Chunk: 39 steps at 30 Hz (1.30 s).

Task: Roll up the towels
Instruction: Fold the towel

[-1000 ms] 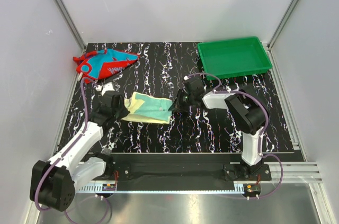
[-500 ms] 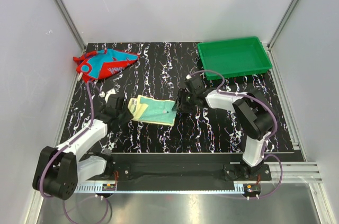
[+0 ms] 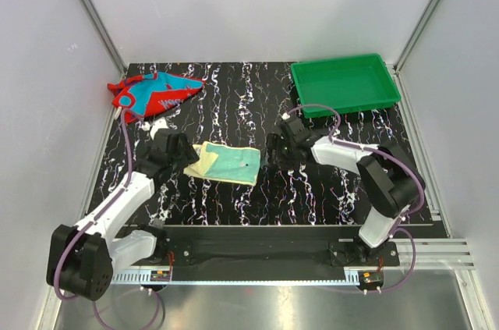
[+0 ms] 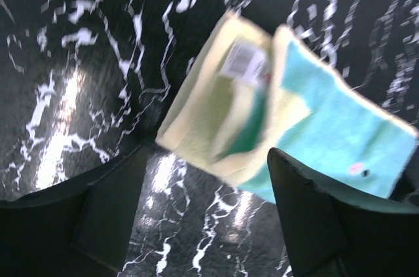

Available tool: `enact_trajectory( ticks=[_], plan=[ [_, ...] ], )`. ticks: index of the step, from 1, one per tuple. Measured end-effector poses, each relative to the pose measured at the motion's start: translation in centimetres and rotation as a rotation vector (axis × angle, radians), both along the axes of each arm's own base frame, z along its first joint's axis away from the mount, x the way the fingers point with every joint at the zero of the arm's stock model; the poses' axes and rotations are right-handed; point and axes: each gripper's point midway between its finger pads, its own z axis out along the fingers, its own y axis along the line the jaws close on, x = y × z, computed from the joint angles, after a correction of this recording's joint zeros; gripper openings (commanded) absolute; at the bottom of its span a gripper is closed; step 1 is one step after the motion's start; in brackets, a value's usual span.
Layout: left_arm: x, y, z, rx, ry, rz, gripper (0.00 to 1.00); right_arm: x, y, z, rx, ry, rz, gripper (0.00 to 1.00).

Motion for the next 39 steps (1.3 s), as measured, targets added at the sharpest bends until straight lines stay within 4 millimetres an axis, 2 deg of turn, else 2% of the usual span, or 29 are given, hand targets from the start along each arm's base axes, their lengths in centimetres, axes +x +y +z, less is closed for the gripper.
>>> enact_trajectory(
  ticks=[3,4,5,8,11,13,15,17,20,23,27,28,30,33,34,37,38,39],
  plan=[
    [1.2,-0.2,2.0,0.006,-0.052,-0.014,0.68,-1.0,-1.1,-0.1,-0.029,0.013,-0.005,0.74],
    [1.5,-0.2,2.5,0.009,-0.066,-0.019,0.65,-1.4,-1.4,-0.1,-0.036,0.018,-0.006,0.68],
    [1.8,-0.2,3.1,0.011,-0.08,-0.021,0.63,-1.6,-1.6,0.0,-0.04,0.02,-0.006,0.57],
    [2.6,-0.7,4.3,0.01,-0.125,-0.052,0.57,-2.2,-1.9,0.3,-0.034,0.014,-0.003,0.43],
    [3.5,-1.9,4.6,-0.014,-0.15,-0.112,0.55,-2.3,-1.8,0.6,-0.016,0.009,-0.003,0.41],
    [4.3,-2.6,3.8,-0.016,-0.115,-0.142,0.56,-2.3,-1.4,0.8,0.006,0.005,0.006,0.4],
    [5.2,-3.1,2.3,-0.006,-0.057,-0.151,0.62,-2.2,-1.1,1.1,0.025,0.0,0.01,0.41],
    [5.9,-3.3,0.4,0.005,0.008,-0.15,0.65,-2.1,-0.9,1.2,0.035,-0.003,0.011,0.41],
    [5.6,-3.4,-2.0,0.013,0.082,-0.154,0.66,-2.1,-0.8,1.2,0.037,-0.001,0.013,0.42],
    [5.5,-3.5,-2.5,0.008,0.097,-0.157,0.66,-2.2,-0.9,1.1,0.034,0.001,0.014,0.42],
    [5.8,-4.1,-2.7,-0.014,0.092,-0.172,0.58,-2.5,-1.1,0.8,0.028,0.008,0.014,0.41],
    [5.8,-4.2,-2.9,-0.019,0.096,-0.178,0.52,-2.5,-1.1,0.8,0.027,0.009,0.014,0.41],
    [5.8,-4.4,-3.4,-0.026,0.107,-0.184,0.49,-2.5,-1.1,0.8,0.027,0.008,0.015,0.41],
    [5.7,-4.6,-3.9,-0.027,0.121,-0.192,0.39,-2.5,-1.1,0.7,0.025,0.01,0.015,0.42],
    [5.7,-4.6,-4.0,-0.026,0.124,-0.193,0.3,-2.5,-1.1,0.7,0.025,0.01,0.015,0.41],
    [5.7,-4.6,-4.0,-0.024,0.125,-0.196,0.18,-2.5,-1.1,0.7,0.025,0.01,0.015,0.41],
    [5.7,-4.6,-4.0,-0.024,0.125,-0.199,0.07,-2.5,-1.1,0.7,0.025,0.01,0.015,0.42],
    [5.7,-4.6,-4.0,-0.026,0.125,-0.2,0.06,-2.5,-1.2,0.7,0.024,0.01,0.016,0.42]
  ],
)
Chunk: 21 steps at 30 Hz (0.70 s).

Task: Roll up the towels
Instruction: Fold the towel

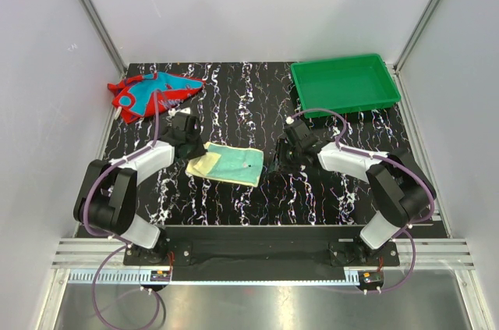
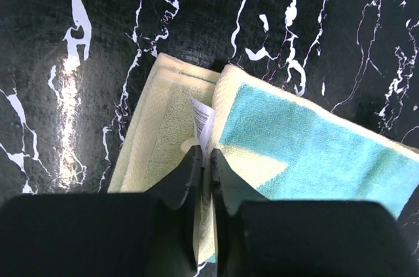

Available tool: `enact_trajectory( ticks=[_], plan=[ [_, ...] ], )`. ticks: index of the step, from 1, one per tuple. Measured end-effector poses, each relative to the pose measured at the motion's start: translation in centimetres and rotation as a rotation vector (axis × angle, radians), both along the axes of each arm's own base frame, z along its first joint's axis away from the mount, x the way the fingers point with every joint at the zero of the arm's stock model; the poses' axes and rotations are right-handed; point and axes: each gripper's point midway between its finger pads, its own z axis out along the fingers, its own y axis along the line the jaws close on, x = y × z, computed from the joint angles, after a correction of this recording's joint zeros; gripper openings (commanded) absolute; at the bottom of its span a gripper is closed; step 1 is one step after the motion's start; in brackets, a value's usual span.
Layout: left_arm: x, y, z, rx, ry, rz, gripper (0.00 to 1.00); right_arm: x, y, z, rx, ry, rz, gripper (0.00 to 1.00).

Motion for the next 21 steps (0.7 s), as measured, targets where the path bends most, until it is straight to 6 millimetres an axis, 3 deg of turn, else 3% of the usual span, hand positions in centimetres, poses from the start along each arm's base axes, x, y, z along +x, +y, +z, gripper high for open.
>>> enact_trajectory(
  ticks=[1,5,9,12,15,19,21],
  plan=[
    [0.0,0.0,0.0,0.002,0.0,-0.005,0.0,0.0,0.0,0.0,0.0,0.0,0.0,0.41],
    [0.0,-0.1,0.6,0.009,-0.021,-0.024,0.0,0.0,-0.1,-0.1,-0.007,0.0,-0.004,0.41],
    [0.1,-0.1,3.2,0.028,-0.099,-0.032,0.0,-0.1,-0.2,-0.2,-0.01,0.003,-0.004,0.41],
    [0.2,0.4,4.9,0.055,-0.154,-0.02,0.13,-0.1,-0.2,-0.3,-0.01,0.004,-0.004,0.41],
    [0.1,1.5,5.1,0.101,-0.157,0.013,0.22,-0.2,-0.3,-0.4,-0.012,0.007,-0.005,0.41],
    [-0.6,3.0,3.8,0.171,-0.109,0.054,0.76,-0.4,-0.4,-0.5,-0.016,0.012,-0.004,0.43],
    [-0.8,3.6,3.0,0.202,-0.08,0.08,0.95,-0.5,-0.5,-0.7,-0.019,0.015,-0.005,0.44]
  ],
)
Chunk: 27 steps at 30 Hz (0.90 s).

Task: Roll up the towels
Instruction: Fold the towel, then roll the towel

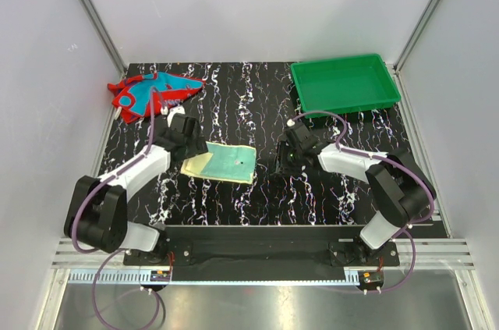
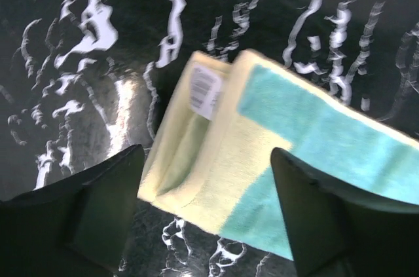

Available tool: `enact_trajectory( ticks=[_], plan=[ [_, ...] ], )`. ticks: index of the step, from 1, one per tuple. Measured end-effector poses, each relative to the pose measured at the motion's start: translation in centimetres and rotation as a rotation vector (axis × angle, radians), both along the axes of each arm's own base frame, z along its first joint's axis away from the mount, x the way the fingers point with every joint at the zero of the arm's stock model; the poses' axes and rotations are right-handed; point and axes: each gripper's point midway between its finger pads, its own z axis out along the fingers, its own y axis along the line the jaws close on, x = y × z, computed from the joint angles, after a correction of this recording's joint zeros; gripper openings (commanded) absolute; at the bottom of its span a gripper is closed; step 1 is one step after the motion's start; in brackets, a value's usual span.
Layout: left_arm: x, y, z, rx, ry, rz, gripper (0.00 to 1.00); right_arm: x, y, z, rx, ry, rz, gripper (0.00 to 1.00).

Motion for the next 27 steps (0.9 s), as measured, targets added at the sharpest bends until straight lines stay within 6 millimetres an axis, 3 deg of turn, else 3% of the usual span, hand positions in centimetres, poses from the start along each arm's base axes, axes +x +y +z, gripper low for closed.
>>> enact_trajectory(
  ticks=[3,6,11,15,19,24,27],
  plan=[
    [-0.7,0.9,-0.6,0.055,0.028,0.041,0.99,-0.3,-0.4,-0.5,-0.016,0.006,-0.007,0.47],
    [-1.7,0.5,0.4,0.17,-0.001,0.027,0.99,-0.6,-1.8,-0.9,-0.071,0.012,-0.047,0.51],
    [-3.0,-5.6,5.7,0.288,-0.16,-0.131,0.99,-0.5,-4.3,0.5,-0.142,-0.035,-0.152,0.56],
    [-4.3,-10.3,8.8,0.286,-0.283,-0.237,0.98,-0.2,-6.7,3.5,-0.176,-0.119,-0.264,0.57],
    [-6.1,-14.1,7.8,0.33,-0.302,-0.366,0.9,-0.6,-8.7,5.9,-0.195,-0.174,-0.342,0.57],
    [-7.7,-19.2,3.3,0.444,-0.256,-0.53,0.88,-1.9,-10.5,7.1,-0.212,-0.187,-0.386,0.58],
    [-8.3,-20.6,0.8,0.509,-0.222,-0.58,0.87,-3.1,-11.4,7.1,-0.215,-0.174,-0.4,0.57]
  ],
)
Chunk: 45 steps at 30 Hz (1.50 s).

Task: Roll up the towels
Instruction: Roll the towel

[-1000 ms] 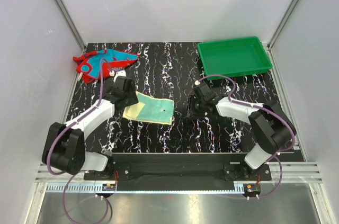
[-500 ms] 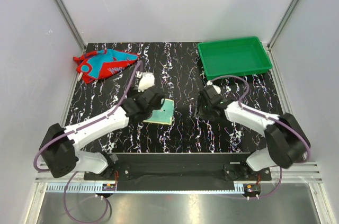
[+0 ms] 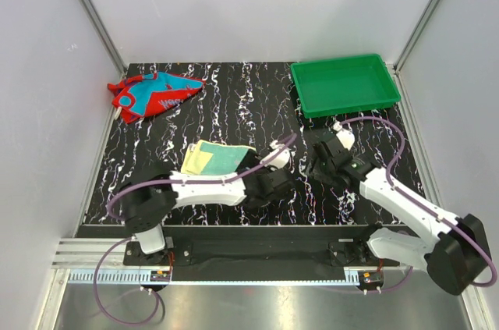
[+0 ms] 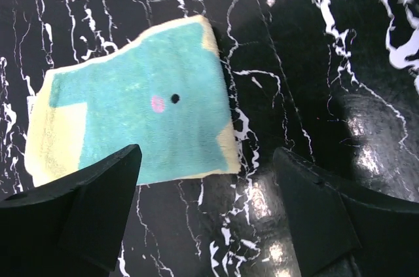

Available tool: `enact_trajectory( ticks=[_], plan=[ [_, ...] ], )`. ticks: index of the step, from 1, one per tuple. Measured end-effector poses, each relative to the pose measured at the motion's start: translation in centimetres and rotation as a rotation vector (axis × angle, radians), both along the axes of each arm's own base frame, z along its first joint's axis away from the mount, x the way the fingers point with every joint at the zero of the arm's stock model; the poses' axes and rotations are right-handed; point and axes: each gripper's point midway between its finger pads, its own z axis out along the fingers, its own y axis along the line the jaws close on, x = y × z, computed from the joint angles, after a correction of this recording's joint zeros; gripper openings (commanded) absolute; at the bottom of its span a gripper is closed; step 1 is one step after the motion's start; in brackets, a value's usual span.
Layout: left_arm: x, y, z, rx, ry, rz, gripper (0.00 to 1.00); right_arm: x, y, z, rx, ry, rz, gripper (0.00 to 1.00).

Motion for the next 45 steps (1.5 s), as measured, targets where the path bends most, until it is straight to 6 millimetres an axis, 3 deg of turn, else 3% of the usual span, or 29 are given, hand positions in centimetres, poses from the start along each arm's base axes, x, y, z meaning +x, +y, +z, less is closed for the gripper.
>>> enact_trajectory(
  ticks=[8,11,13,18,22,24,27,28,29,30,40,45],
  plan=[
    [0.4,-0.6,-2.4,0.059,0.021,0.017,0.83,-2.3,-1.5,-0.2,0.014,0.014,-0.028,0.58],
    [0.5,-0.4,-3.2,0.065,0.038,0.027,0.75,-2.6,-1.7,-0.3,0.012,0.021,-0.031,0.58],
    [0.5,-0.4,-3.7,0.06,0.053,0.033,0.62,-2.7,-1.8,-0.4,0.009,0.026,-0.032,0.58],
    [0.4,0.7,-5.4,0.044,0.096,0.056,0.58,-2.9,-1.9,-0.5,0.006,0.034,-0.036,0.58],
    [0.6,1.2,-5.5,0.012,0.099,0.076,0.58,-2.9,-1.9,-0.5,0.007,0.034,-0.037,0.57],
    [0.8,1.2,-5.6,-0.003,0.103,0.084,0.52,-2.9,-1.8,-0.6,0.007,0.035,-0.038,0.57],
    [0.9,0.9,-5.9,-0.033,0.114,0.084,0.39,-2.9,-1.8,-0.7,0.006,0.039,-0.038,0.57],
    [0.9,0.8,-6.0,-0.044,0.119,0.085,0.29,-2.9,-1.8,-0.7,0.006,0.039,-0.038,0.57],
    [0.9,0.8,-6.1,-0.057,0.122,0.086,0.11,-2.9,-1.9,-0.7,0.005,0.039,-0.038,0.58],
    [0.9,0.8,-6.2,-0.067,0.127,0.089,0.0,-2.9,-1.9,-0.7,0.005,0.039,-0.038,0.58],
    [0.8,0.9,-6.3,-0.147,0.169,0.079,0.0,-3.3,-2.4,-0.8,-0.013,0.053,-0.042,0.6],
    [-0.5,-0.2,-6.0,-0.258,0.239,0.034,0.0,-3.4,-2.8,-0.3,-0.028,0.043,-0.05,0.62]
  ],
)
